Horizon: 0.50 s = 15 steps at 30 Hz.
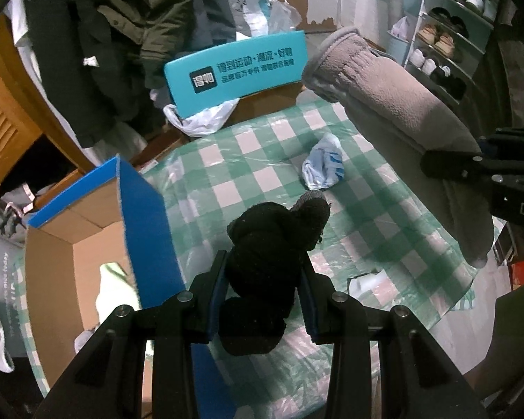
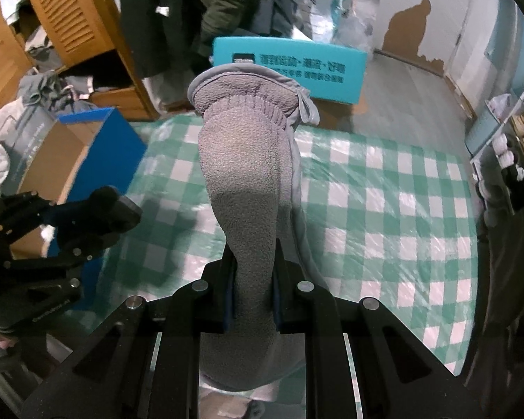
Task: Organize soft objects
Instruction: 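Lift the black glove with the left gripper while the right gripper lifts the grey mitten toward the box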
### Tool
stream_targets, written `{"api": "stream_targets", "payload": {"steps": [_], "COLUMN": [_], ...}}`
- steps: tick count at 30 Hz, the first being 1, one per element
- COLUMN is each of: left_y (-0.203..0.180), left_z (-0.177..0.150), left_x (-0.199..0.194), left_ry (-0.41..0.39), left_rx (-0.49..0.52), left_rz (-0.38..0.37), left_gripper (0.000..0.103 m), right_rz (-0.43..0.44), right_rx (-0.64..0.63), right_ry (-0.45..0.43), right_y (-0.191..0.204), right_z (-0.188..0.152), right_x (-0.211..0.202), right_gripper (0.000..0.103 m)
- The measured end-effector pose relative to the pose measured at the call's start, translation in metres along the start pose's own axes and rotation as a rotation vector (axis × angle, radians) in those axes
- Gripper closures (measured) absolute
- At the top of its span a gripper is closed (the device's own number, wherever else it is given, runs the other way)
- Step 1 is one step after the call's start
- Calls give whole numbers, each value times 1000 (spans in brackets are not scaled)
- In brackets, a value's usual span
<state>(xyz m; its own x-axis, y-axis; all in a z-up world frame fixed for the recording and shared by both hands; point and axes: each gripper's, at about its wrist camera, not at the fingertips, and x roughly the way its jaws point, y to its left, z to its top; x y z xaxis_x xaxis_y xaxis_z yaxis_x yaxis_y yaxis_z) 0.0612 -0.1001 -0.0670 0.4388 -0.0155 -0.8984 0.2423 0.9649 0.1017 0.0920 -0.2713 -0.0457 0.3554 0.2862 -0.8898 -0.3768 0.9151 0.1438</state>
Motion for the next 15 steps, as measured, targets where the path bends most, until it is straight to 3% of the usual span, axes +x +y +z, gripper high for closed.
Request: {"api": "stream_targets", "payload": {"steps": [15], "left_y": [36], "left_z": [-10], "left_x": [-28], "left_ry": [-37], "left_rx": [-52], "left_rz": [23], "left_gripper": [65], "right_rz": [75], "right_rx": [-49], "right_ry": [-33], "right_y": [45], "right_z": [22], "right_x": [-10], "right_gripper": [89]}}
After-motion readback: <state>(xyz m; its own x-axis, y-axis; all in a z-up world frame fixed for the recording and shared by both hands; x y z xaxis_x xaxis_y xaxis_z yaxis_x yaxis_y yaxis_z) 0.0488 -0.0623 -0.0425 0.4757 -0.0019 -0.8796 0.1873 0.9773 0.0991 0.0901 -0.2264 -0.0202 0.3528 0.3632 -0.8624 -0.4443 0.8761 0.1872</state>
